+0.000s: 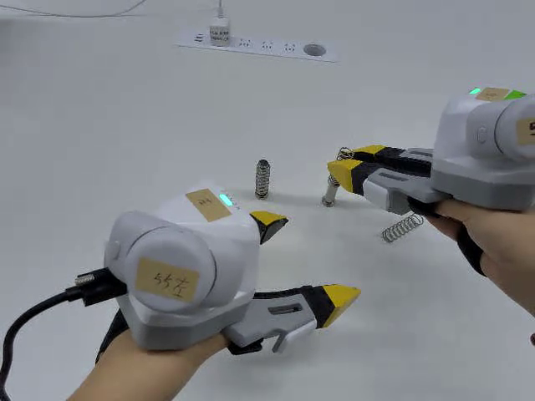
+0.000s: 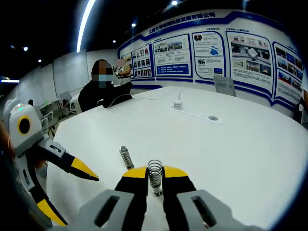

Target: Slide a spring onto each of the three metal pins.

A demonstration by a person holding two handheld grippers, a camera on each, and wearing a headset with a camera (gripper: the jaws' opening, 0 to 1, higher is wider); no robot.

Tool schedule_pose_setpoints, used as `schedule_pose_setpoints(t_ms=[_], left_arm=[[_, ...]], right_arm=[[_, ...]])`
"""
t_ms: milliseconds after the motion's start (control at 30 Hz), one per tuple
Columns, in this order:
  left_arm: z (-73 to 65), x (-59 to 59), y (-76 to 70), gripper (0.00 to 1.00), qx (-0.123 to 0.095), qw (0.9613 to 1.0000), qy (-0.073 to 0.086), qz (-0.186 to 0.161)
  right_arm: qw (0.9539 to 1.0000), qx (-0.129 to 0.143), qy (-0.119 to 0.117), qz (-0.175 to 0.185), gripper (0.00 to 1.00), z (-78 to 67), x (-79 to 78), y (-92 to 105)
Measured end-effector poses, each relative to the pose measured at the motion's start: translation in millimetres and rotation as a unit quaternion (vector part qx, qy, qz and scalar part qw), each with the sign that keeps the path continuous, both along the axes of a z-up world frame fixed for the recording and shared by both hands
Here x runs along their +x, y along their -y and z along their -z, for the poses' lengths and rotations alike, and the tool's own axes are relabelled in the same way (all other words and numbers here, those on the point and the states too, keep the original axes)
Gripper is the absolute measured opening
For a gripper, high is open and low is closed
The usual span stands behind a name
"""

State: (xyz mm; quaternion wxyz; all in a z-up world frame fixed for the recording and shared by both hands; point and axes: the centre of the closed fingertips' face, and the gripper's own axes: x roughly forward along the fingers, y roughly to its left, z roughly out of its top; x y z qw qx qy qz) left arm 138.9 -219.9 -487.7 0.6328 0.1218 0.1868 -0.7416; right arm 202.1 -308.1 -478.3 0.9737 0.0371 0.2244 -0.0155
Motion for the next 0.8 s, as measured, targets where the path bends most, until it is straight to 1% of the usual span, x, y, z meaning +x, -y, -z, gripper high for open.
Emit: schedule_pose_setpoints(t_ms=[167,467,633,800], left_arm=[[0.4,0.4,-0.2,0.60,0.001,1.0000,0.002,0.000],[0.6,-0.1,0.0,0.60,0.001,1.0000,0.006,0.003],[0.4,1.0,-0.4,0.60,0.002,1.0000,0.009,0.002],[-0.2,1.6,-0.5,0.59,0.001,1.0000,0.009,0.002]], right_arm=[[0.9999,-0.002,-0.011,0.000,0.12,7.0,-1.1,-1.2],[0.9996,0.002,-0.028,0.002,0.12,19.1,-1.8,-2.9],[0.9994,0.001,-0.033,0.001,0.12,22.8,-3.2,-4.4],[0.9991,-0.002,-0.042,-0.002,0.12,27.9,-4.5,-5.5]])
